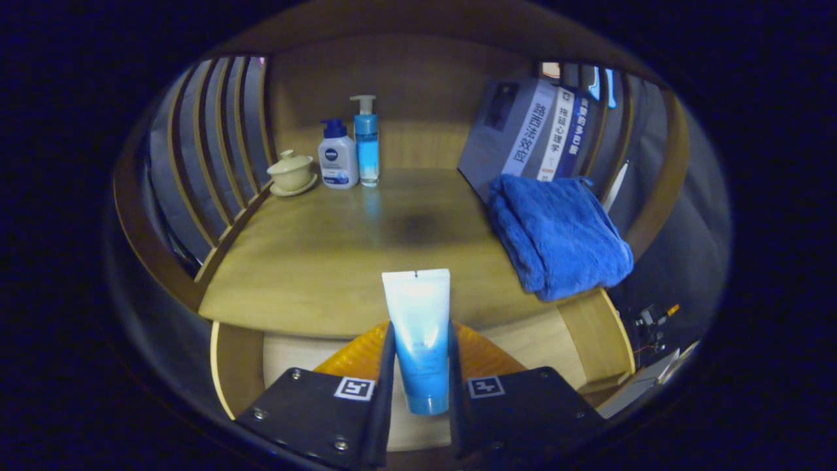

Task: Pull open the drawer, take out the items inside it, and place them on the countertop above the cabinet.

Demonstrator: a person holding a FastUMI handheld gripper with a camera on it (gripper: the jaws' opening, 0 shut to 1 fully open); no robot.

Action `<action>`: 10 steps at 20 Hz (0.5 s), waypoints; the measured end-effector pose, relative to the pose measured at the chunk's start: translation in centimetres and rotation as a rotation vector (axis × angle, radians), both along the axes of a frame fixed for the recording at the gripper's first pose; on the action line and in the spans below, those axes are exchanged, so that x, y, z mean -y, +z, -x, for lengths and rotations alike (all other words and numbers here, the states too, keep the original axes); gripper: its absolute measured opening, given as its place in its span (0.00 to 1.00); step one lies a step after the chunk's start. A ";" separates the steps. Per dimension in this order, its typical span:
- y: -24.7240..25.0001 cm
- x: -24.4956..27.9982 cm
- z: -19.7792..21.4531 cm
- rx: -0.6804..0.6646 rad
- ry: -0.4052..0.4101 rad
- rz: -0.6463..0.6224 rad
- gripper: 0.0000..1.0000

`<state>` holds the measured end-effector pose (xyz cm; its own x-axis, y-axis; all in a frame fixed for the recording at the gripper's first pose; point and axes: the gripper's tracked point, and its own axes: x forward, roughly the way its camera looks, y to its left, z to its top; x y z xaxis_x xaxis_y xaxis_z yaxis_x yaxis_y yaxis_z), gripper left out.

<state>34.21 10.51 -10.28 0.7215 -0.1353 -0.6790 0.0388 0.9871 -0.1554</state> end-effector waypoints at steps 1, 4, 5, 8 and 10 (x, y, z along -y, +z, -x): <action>-0.1 0.0 -0.9 0.004 0.008 -0.006 0.37; -0.5 0.7 -3.0 -0.002 0.015 -0.014 0.37; -0.3 1.0 -3.7 0.004 0.012 -0.017 0.37; -0.5 1.4 -5.9 0.008 0.017 -0.040 0.37; -1.3 1.7 -6.8 -0.005 0.026 -0.037 0.37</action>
